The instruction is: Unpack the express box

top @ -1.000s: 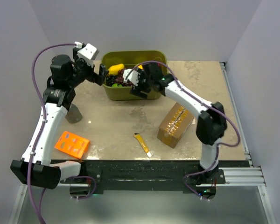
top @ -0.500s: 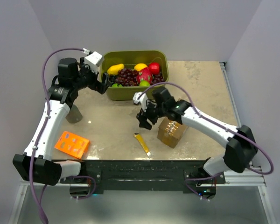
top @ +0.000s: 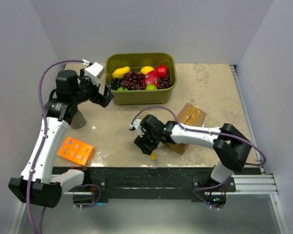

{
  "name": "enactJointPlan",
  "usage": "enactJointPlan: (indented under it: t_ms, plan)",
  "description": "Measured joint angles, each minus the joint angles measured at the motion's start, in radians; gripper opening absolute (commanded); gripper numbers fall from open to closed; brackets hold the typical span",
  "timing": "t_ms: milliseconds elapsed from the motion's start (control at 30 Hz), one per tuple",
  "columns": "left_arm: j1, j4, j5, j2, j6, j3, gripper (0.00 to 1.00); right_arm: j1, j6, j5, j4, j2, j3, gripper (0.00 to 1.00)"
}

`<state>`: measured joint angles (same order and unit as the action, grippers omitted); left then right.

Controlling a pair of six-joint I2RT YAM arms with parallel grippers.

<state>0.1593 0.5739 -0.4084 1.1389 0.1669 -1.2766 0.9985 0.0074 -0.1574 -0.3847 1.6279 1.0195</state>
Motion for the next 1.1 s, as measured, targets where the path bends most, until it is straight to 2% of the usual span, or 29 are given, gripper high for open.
enactJointPlan:
  t_ms: [100, 200, 233, 367, 533, 567, 733, 900, 1100]
  plan:
    - [0.0, -0.002, -0.001, -0.021, -0.003, 0.006, 0.98, -0.007, 0.026, 0.044, 0.009, 0.048, 0.0, 0.59]
    - [0.0, -0.002, -0.005, -0.032, -0.01, 0.019, 0.98, -0.008, 0.034, 0.065, 0.017, 0.087, 0.0, 0.51]
    - [0.0, -0.002, -0.006, -0.034, -0.012, 0.023, 0.98, -0.008, 0.035, 0.069, 0.019, 0.098, 0.0, 0.44]
    - [0.0, -0.002, -0.007, -0.036, -0.018, 0.032, 0.98, -0.008, 0.027, 0.073, 0.031, 0.106, 0.0, 0.28]
    - [0.0, -0.009, -0.008, -0.036, -0.029, 0.036, 0.98, -0.004, -0.02, 0.072, 0.045, 0.106, 0.0, 0.15]
    - [0.0, -0.012, -0.01, -0.036, -0.034, 0.041, 0.98, -0.003, -0.039, 0.071, 0.046, 0.106, 0.0, 0.08]
    - [-0.002, -0.038, -0.027, -0.018, -0.056, 0.072, 0.98, 0.002, -0.144, 0.092, 0.026, 0.102, 0.038, 0.0]
    - [-0.002, -0.09, -0.047, 0.027, -0.091, 0.08, 0.98, -0.042, -0.201, 0.079, -0.024, 0.05, 0.171, 0.0]
    - [-0.004, -0.324, -0.134, 0.0, -0.27, 0.168, 0.97, -0.312, -0.039, -0.025, -0.087, 0.032, 0.52, 0.0]
